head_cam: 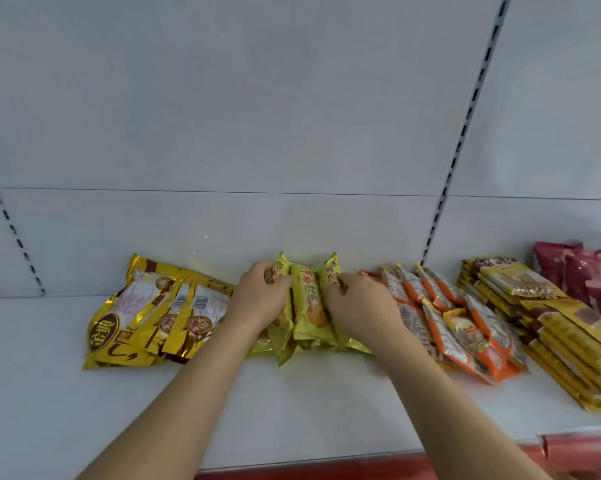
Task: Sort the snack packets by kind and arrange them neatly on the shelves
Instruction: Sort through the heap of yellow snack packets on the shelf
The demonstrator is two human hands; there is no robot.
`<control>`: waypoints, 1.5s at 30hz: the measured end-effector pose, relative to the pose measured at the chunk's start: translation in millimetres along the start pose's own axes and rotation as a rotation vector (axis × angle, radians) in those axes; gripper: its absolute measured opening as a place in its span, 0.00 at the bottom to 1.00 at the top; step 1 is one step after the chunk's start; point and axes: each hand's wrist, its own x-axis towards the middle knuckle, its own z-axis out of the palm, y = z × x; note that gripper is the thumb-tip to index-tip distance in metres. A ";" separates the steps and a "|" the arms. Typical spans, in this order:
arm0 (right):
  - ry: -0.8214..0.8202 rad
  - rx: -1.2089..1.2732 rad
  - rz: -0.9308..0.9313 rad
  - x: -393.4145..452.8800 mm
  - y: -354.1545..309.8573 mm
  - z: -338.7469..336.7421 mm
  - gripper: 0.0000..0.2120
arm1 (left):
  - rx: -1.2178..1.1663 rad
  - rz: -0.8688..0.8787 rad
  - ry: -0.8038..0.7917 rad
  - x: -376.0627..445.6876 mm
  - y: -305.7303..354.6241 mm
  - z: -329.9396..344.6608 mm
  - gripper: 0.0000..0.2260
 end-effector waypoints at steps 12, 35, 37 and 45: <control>-0.061 -0.142 -0.119 -3.6 1.2 -2.7 0.23 | 0.185 0.067 -0.064 -4.3 8.1 -5.4 0.22; 0.023 -0.291 -0.506 -123.2 -245.2 81.5 0.31 | 0.628 0.348 0.405 -106.0 -111.0 -262.2 0.33; 0.001 -0.289 -0.533 -139.0 -279.1 104.7 0.32 | 0.661 0.299 0.407 -115.4 -134.6 -301.3 0.29; -0.095 -0.258 -0.644 -163.3 -399.1 187.5 0.32 | 0.751 0.178 0.459 -132.7 -209.6 -427.0 0.24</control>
